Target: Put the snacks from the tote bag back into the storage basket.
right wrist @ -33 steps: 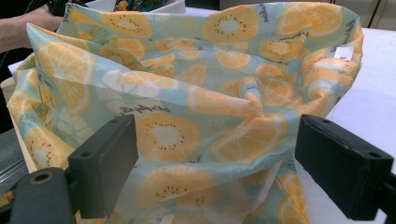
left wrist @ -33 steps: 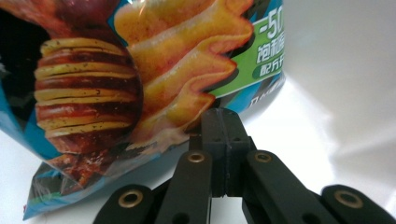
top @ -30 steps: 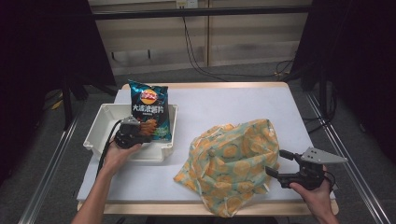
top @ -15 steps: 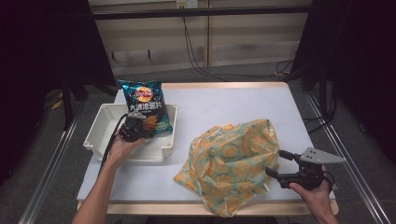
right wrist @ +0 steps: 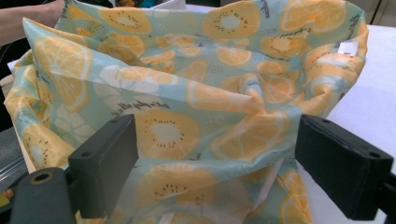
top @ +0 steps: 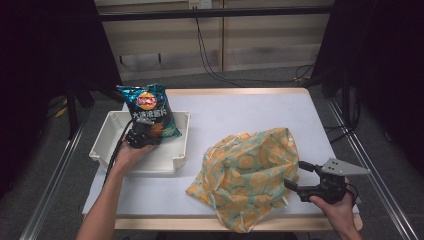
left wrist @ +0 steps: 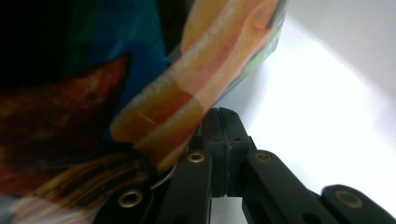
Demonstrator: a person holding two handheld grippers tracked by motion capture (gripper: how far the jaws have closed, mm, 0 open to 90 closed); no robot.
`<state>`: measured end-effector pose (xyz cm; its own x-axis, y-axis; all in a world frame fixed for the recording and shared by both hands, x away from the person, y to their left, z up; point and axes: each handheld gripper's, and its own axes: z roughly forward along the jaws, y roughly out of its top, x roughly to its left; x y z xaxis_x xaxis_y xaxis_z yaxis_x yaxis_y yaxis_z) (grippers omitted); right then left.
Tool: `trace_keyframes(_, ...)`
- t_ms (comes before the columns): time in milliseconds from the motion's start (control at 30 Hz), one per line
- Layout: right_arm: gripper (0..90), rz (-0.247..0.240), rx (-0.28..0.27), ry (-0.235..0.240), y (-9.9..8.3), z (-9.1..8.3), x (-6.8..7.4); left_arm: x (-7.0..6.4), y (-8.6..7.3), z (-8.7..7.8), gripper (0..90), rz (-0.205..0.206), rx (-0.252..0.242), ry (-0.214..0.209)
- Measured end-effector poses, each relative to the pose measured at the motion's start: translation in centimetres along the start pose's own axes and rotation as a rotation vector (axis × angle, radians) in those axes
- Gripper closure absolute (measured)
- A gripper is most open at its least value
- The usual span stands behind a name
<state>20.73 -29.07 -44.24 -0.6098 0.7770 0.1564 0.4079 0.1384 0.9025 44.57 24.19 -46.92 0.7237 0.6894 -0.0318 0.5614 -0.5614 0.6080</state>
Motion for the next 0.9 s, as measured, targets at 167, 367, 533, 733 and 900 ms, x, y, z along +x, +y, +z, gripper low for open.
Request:
trace_keyframes(167,12.8,0.002,0.000,0.006,0.0,0.0,0.1,0.2,0.0,0.0,90.0,0.001,-0.008,0.017)
trace_keyframes(367,12.8,0.001,0.000,0.004,0.0,0.0,0.1,-0.3,-0.4,-0.1,88.4,-0.022,-0.042,-0.006)
trace_keyframes(533,12.8,0.003,0.000,0.003,0.0,0.0,0.1,-0.8,-0.7,-0.6,88.3,-0.042,-0.091,-0.009)
trace_keyframes(733,12.8,-0.002,0.001,0.002,0.0,0.0,0.2,-1.3,-1.4,-2.2,85.3,-0.072,-0.200,-0.044)
trace_keyframes(900,12.8,0.004,-0.003,-0.005,0.0,-0.1,0.1,-2.3,-2.2,-3.8,73.9,-0.088,-0.287,-0.059)
